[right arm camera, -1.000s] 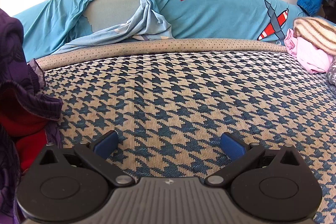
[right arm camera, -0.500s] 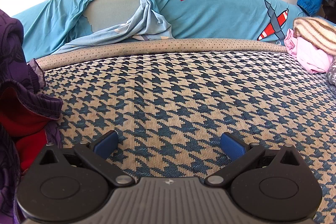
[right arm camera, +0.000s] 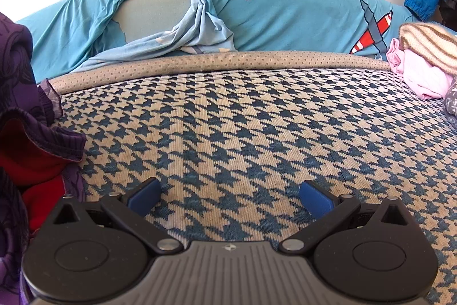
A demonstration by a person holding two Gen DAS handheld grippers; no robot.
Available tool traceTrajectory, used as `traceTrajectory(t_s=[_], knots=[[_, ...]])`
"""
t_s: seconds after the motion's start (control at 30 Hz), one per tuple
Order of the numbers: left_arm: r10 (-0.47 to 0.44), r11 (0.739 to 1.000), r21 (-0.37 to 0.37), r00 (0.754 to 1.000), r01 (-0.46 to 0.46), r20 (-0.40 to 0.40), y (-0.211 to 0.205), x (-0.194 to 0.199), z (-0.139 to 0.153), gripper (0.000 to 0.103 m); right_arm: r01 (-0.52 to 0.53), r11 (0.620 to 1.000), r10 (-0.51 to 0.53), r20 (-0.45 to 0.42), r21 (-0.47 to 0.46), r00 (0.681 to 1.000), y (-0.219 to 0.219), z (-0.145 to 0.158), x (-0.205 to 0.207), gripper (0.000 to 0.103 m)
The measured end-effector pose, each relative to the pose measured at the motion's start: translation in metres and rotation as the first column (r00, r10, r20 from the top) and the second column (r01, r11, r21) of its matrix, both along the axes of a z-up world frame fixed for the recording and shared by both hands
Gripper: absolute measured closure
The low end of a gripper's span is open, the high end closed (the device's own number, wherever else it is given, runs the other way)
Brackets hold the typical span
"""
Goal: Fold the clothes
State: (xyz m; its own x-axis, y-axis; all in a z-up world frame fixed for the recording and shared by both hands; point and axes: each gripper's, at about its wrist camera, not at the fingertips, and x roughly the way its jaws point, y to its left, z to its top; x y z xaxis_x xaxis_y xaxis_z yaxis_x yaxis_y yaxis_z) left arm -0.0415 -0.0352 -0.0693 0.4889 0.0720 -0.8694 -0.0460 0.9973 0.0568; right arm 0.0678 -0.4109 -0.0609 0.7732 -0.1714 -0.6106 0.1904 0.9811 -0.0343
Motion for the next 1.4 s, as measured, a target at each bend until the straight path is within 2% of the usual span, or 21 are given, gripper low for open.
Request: traceTrajectory(t_s=[0.2, 0.57, 0.8, 1.17, 1.4], knots=[[0.019, 1.000, 0.009, 1.000, -0.019, 0.024, -0.002, -0.009, -0.003, 0.000, -0.027, 1.000, 0.028, -0.101, 0.007, 0.995, 0.009, 0.006, -0.012, 0.000], [0.045, 0.999, 0.014, 0.999, -0.045, 0.027, -0.003, -0.013, -0.006, 0.000, -0.122, 0.992, 0.127, -0.252, 0.037, 0.959, 0.032, 0.015, -0.035, 0.000], [0.053, 0.999, 0.005, 0.998, -0.053, 0.020, 0.000, -0.015, -0.006, 0.000, -0.105, 0.984, 0.139, -0.248, 0.142, 0.959, 0.045, 0.029, -0.056, 0.000], [0.062, 0.998, -0.001, 0.998, -0.062, -0.022, -0.001, -0.015, -0.004, 0.000, -0.135, 0.976, 0.174, -0.239, 0.173, 0.955, 0.076, 0.039, -0.087, 0.000], [0.063, 0.998, -0.005, 0.997, -0.064, -0.037, -0.003, -0.021, -0.003, 0.000, -0.189, 0.964, 0.234, -0.259, 0.185, 0.937, 0.097, 0.034, -0.101, 0.000]])
